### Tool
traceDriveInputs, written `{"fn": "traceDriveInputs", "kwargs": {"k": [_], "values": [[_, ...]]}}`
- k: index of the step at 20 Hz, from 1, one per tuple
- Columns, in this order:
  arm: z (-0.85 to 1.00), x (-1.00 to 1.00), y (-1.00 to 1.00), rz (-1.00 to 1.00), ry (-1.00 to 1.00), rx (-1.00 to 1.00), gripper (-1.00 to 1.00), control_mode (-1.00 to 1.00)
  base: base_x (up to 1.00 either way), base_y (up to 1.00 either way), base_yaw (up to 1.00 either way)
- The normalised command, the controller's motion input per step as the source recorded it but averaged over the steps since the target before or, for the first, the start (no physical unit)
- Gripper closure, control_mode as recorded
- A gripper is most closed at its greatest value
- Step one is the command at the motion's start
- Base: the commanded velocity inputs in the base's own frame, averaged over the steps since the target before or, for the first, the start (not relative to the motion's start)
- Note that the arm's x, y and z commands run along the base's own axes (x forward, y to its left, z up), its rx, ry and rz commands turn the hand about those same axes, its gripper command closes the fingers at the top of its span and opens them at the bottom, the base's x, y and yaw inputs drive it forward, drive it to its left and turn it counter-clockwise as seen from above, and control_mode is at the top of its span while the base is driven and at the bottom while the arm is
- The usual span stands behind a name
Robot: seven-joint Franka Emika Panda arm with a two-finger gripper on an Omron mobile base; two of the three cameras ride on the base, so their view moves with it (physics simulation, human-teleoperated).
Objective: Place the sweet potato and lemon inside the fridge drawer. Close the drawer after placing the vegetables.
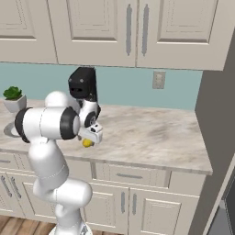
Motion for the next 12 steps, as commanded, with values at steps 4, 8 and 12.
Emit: {"fn": "traceDriveInputs", "kwargs": {"k": [4, 8, 12], "values": [[-0.24, 0.29, 0.00, 0.00, 0.00, 0.00, -1.00, -1.00, 0.00, 0.00, 0.00], [-0.24, 0.07, -0.02, 0.00, 0.00, 0.00, -1.00, -1.00, 0.00, 0.00, 0.00], [-0.22, 0.00, -0.02, 0.00, 0.00, 0.00, -1.00, -1.00, 0.00, 0.00, 0.00]]}}
